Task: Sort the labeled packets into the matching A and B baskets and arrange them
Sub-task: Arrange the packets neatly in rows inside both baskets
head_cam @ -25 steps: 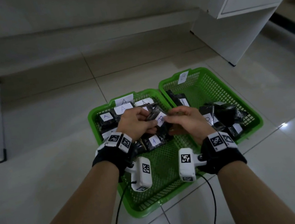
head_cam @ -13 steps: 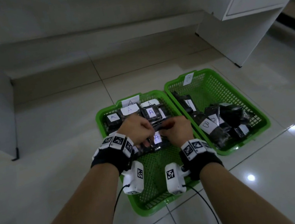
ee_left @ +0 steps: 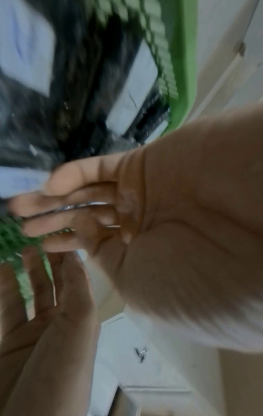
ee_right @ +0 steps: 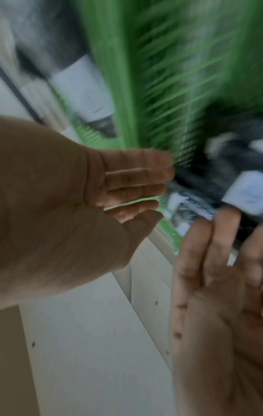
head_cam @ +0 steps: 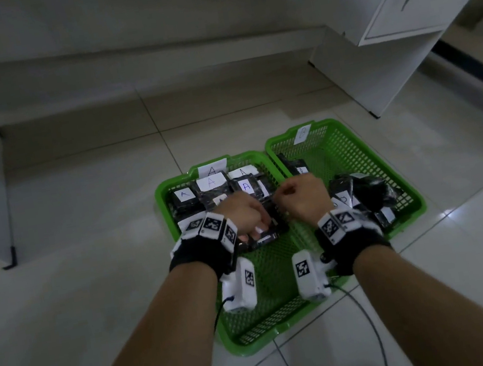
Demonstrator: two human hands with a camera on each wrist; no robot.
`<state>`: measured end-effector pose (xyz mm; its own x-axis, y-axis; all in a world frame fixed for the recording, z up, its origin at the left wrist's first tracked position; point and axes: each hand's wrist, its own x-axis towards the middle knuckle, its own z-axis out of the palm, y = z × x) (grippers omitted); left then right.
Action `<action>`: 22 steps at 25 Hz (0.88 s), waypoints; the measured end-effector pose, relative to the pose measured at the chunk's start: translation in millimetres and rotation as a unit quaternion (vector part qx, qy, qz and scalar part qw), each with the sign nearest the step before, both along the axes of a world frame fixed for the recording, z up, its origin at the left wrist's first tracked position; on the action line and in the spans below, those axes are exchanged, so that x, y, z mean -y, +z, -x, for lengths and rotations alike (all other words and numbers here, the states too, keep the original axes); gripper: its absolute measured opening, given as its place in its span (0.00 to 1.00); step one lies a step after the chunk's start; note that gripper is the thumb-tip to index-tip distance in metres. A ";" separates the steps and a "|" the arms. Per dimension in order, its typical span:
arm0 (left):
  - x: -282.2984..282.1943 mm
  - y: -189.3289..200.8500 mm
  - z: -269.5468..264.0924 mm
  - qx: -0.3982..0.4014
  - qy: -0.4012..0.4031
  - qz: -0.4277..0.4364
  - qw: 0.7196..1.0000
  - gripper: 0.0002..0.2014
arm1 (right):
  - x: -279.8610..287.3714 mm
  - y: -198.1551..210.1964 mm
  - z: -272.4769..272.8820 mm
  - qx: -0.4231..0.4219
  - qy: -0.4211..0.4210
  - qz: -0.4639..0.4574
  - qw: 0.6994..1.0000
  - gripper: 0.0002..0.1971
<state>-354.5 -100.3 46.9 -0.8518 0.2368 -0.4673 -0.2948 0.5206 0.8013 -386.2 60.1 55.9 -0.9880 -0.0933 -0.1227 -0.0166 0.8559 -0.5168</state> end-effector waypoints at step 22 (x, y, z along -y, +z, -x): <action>-144.4 -6.7 89.7 -0.136 0.188 0.277 0.933 0.21 | -96.8 65.7 158.3 0.120 0.289 -0.233 0.921 0.14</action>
<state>-444.2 44.1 40.3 -0.9310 -0.3155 -0.1836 -0.3646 0.7776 0.5123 -544.5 156.9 121.6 -0.7296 -0.4762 -0.4908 -0.4713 0.8702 -0.1437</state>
